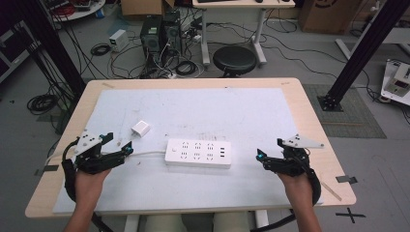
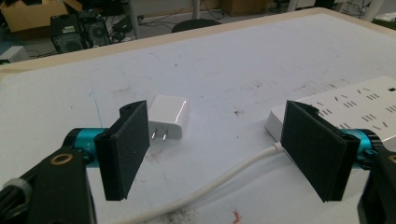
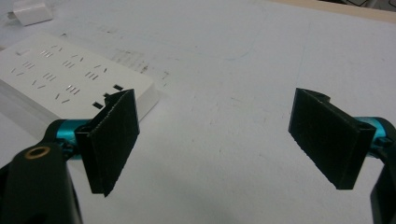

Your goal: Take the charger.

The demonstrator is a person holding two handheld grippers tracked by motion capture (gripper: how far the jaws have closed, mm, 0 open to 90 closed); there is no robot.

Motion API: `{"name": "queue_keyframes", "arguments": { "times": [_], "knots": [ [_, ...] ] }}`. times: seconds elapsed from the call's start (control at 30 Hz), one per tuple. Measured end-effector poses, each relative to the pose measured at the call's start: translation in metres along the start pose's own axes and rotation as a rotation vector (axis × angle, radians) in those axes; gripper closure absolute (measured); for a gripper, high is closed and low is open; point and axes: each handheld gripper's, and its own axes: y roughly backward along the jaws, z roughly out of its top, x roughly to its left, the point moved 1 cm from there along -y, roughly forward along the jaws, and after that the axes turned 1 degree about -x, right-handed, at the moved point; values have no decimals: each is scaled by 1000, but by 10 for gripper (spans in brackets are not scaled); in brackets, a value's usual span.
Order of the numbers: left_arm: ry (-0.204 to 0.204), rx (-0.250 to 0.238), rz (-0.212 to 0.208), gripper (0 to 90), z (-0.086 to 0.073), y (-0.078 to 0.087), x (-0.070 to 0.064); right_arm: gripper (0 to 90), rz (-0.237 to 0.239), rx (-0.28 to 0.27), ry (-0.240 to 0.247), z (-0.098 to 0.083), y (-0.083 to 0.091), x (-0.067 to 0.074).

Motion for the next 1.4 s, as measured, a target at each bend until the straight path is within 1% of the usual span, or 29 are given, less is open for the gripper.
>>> {"name": "queue_keyframes", "arguments": {
  "times": [0.2,0.27,0.37,0.47,0.63,0.7,0.73,0.77,0.8,0.87,0.97,1.0,1.1,1.2,1.27,1.37,1.4],
  "knots": [
    [-6,-1,-12,240,2,0,-1,166,-3,-4,4,1,2,0],
    [-14,2,-18,240,3,0,0,166,-4,-2,3,0,3,0],
    [-16,3,-31,240,5,-1,1,166,-1,-3,6,0,3,0],
    [-29,4,-48,240,9,-3,3,166,1,1,4,1,4,1],
    [-45,-4,-123,235,17,-7,7,166,-3,1,6,4,5,-1],
    [-35,-15,-156,236,20,-9,10,166,0,-3,12,5,4,-1],
    [-36,-23,-167,236,21,-10,12,166,-3,-1,8,6,4,-1],
    [-38,-24,-177,235,23,-12,14,166,-1,3,8,6,3,-1],
    [-43,-21,-185,235,24,-13,16,166,-1,1,18,6,2,-1],
    [-57,-16,-194,234,27,-16,20,166,-2,7,9,7,1,-1],
    [-74,-22,-217,233,32,-20,27,166,0,8,18,7,0,1],
    [-90,-23,-221,232,33,-22,29,166,-1,10,23,8,0,1],
    [-115,-28,-229,230,38,-28,34,166,-5,13,20,9,1,1],
    [-110,-29,-234,230,41,-35,38,166,-9,16,21,10,2,1],
    [-105,-17,-241,229,41,-41,42,166,-8,13,28,11,2,0],
    [-109,3,-251,227,42,-49,44,166,-10,18,27,12,3,1],
    [-117,6,-253,226,42,-52,45,166,-12,22,27,13,3,1]
  ]
}}
